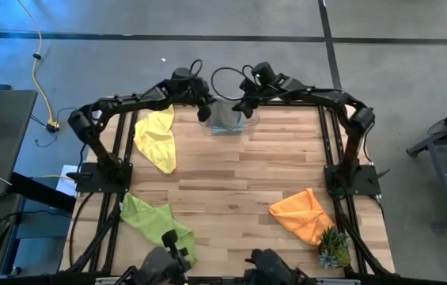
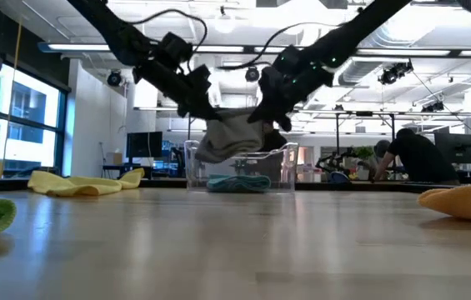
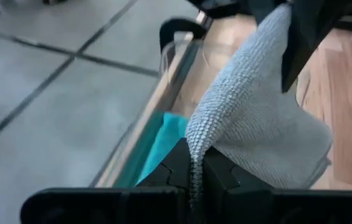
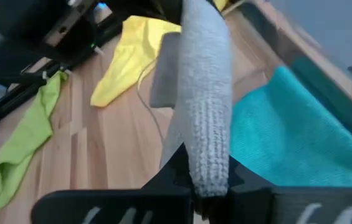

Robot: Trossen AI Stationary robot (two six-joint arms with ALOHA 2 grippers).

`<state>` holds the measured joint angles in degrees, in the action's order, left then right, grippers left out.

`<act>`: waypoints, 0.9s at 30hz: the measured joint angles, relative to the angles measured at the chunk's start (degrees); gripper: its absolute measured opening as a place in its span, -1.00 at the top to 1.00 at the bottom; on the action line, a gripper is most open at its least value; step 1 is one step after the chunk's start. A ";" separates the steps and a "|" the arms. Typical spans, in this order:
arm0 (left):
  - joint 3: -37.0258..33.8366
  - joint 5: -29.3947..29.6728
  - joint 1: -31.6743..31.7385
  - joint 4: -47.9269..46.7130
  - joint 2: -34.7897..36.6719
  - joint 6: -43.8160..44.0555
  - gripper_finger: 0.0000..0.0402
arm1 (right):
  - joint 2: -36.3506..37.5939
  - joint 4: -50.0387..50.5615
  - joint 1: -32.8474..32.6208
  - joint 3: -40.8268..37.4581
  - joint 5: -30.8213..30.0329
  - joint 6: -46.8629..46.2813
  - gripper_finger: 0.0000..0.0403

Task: Fold microfiber towels
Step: Put the gray towel into the transparent bin

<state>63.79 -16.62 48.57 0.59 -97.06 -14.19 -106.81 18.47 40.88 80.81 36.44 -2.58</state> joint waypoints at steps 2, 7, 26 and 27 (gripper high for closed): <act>0.00 -0.17 0.01 -0.35 -0.55 0.12 0.98 | -0.45 0.07 0.02 0.52 0.73 0.01 1.00; 0.00 0.95 0.17 0.01 -0.58 0.10 0.98 | -0.45 0.40 0.47 0.66 1.06 0.01 1.00; 0.07 2.35 1.67 1.38 -5.76 0.10 0.95 | -6.17 -0.17 4.02 0.66 1.05 0.63 1.00; 0.07 2.62 1.67 1.33 -5.76 0.11 0.93 | -6.32 -0.21 4.22 0.66 1.10 0.67 1.00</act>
<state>63.86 -14.00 50.24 1.93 -102.83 -14.08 -113.13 18.26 45.11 81.47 37.54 -1.91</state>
